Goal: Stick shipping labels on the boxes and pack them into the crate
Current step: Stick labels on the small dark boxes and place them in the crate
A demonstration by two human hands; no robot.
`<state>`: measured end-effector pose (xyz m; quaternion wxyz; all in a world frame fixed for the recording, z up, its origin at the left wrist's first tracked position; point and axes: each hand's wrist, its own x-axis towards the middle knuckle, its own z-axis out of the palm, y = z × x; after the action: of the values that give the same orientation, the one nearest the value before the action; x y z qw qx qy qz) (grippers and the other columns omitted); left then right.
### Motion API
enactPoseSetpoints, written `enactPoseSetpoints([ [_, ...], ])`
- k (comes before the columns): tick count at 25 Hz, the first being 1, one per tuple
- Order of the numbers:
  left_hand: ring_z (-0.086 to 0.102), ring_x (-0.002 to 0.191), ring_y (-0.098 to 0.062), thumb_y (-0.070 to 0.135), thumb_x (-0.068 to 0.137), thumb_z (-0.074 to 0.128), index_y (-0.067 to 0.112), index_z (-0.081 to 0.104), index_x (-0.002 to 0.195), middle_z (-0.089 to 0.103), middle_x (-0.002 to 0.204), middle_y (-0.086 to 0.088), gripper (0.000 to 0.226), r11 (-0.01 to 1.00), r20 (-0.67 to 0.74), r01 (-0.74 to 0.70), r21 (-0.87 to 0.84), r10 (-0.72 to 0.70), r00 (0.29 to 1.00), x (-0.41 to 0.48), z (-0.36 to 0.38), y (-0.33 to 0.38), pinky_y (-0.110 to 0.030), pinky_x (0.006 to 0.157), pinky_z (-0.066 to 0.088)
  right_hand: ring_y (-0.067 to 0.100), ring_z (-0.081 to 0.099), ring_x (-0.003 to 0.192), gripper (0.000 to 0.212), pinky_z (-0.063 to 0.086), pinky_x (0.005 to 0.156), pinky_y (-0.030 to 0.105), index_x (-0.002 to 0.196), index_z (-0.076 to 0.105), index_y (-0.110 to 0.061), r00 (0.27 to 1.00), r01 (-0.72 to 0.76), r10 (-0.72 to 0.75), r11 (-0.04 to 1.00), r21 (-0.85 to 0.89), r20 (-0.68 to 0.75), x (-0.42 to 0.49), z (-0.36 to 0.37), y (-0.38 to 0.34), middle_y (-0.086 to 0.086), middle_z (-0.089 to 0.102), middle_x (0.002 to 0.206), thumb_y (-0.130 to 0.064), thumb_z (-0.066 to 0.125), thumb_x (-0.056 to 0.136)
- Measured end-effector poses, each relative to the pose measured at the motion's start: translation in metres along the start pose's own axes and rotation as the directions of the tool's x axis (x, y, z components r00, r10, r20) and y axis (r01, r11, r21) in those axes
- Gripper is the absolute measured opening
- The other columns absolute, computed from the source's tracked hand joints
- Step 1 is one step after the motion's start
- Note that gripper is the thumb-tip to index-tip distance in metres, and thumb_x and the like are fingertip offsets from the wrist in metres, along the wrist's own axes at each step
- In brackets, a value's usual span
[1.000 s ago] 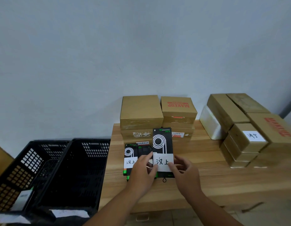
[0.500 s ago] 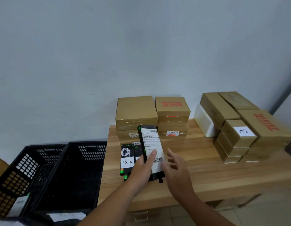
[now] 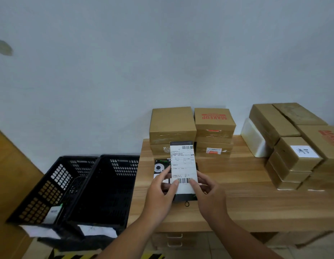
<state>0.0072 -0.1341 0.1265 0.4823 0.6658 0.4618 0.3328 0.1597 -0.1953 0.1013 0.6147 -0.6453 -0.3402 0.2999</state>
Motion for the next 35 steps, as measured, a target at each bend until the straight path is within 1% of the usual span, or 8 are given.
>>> enactPoseSetpoints([
  [2, 0.066, 0.096, -0.002, 0.034, 0.098, 0.065, 0.041, 0.049, 0.146, 0.064, 0.123, 0.018, 0.052, 0.999, -0.068, 0.006, 0.039, -0.004, 0.998, -0.011, -0.018, -0.010, -0.027, 0.082, 0.060, 0.005, 0.073, 0.091, 0.033, 0.063, 0.067, 0.030, 0.123, 0.070, -0.031, 0.999, 0.014, -0.014, 1.000, -0.003, 0.038, -0.004, 0.020, 0.000, -0.018, 0.075, 0.103, -0.023, 0.074, 0.091],
  [6, 0.063, 0.094, 0.002, 0.031, 0.099, 0.064, 0.040, 0.050, 0.146, 0.062, 0.122, 0.019, 0.050, 0.998, -0.175, 0.029, 0.057, -0.018, 0.984, -0.029, -0.065, -0.026, -0.016, 0.080, 0.055, -0.004, 0.071, 0.092, 0.029, 0.061, 0.073, 0.021, 0.120, 0.072, -0.026, 0.988, 0.037, -0.031, 0.999, -0.035, 0.153, -0.019, 0.069, -0.002, -0.028, 0.074, 0.092, -0.023, 0.073, 0.092],
  [11, 0.059, 0.100, 0.000, 0.029, 0.101, 0.061, 0.032, 0.052, 0.147, 0.061, 0.117, 0.021, 0.047, 0.996, -0.248, 0.042, 0.080, -0.021, 0.969, -0.051, -0.137, -0.053, -0.012, 0.084, 0.051, -0.008, 0.070, 0.087, 0.030, 0.056, 0.076, 0.019, 0.093, 0.068, -0.049, 0.962, 0.064, -0.042, 0.995, -0.073, 0.271, -0.045, 0.139, -0.005, -0.034, 0.073, 0.088, -0.020, 0.073, 0.091],
  [16, 0.057, 0.101, 0.004, 0.030, 0.103, 0.058, 0.030, 0.051, 0.148, 0.057, 0.120, 0.021, 0.046, 0.993, -0.291, 0.080, 0.084, -0.052, 0.955, -0.069, -0.227, -0.092, -0.008, 0.083, 0.048, -0.001, 0.074, 0.084, 0.021, 0.060, 0.078, 0.027, 0.095, 0.073, -0.041, 0.938, 0.047, -0.014, 0.995, -0.087, 0.347, -0.081, 0.232, -0.005, -0.022, 0.077, 0.089, -0.020, 0.073, 0.092],
  [21, 0.053, 0.109, 0.003, 0.037, 0.104, 0.054, 0.029, 0.047, 0.151, 0.048, 0.123, 0.017, 0.048, 0.985, -0.319, 0.125, 0.119, -0.081, 0.944, -0.081, -0.351, -0.150, -0.009, 0.087, 0.045, -0.005, 0.072, 0.080, 0.020, 0.057, 0.067, 0.012, 0.099, 0.075, -0.035, 0.926, 0.075, -0.019, 0.988, -0.133, 0.377, -0.131, 0.359, -0.009, -0.027, 0.075, 0.083, -0.017, 0.074, 0.090],
  [24, 0.050, 0.114, 0.002, 0.040, 0.105, 0.051, 0.028, 0.044, 0.153, 0.047, 0.121, 0.015, 0.050, 0.976, -0.308, 0.142, 0.165, -0.085, 0.948, -0.081, -0.425, -0.181, -0.007, 0.087, 0.039, -0.006, 0.072, 0.078, 0.017, 0.057, 0.065, 0.013, 0.101, 0.077, -0.029, 0.923, 0.021, 0.042, 0.987, -0.158, 0.383, -0.155, 0.434, -0.012, -0.026, 0.074, 0.079, -0.017, 0.076, 0.089],
  [29, 0.051, 0.112, 0.001, 0.040, 0.104, 0.052, 0.027, 0.046, 0.152, 0.050, 0.116, 0.015, 0.049, 0.965, -0.296, 0.187, 0.183, -0.128, 0.947, -0.065, -0.515, -0.225, -0.016, 0.091, 0.046, 0.001, 0.073, 0.079, 0.016, 0.063, 0.076, 0.030, 0.104, 0.077, -0.028, 0.913, -0.036, 0.118, 0.977, -0.211, 0.390, -0.162, 0.534, -0.006, -0.018, 0.077, 0.084, -0.022, 0.076, 0.089],
  [35, 0.056, 0.100, -0.002, 0.033, 0.103, 0.057, 0.026, 0.053, 0.147, 0.052, 0.113, 0.010, 0.045, 0.954, -0.247, 0.246, 0.170, -0.200, 0.948, 0.012, -0.588, -0.273, -0.029, 0.090, 0.055, -0.002, 0.072, 0.078, 0.017, 0.063, 0.071, 0.027, 0.104, 0.076, -0.032, 0.911, -0.071, 0.159, 0.970, -0.233, 0.381, -0.112, 0.633, 0.026, -0.023, 0.075, 0.085, -0.028, 0.077, 0.088],
])
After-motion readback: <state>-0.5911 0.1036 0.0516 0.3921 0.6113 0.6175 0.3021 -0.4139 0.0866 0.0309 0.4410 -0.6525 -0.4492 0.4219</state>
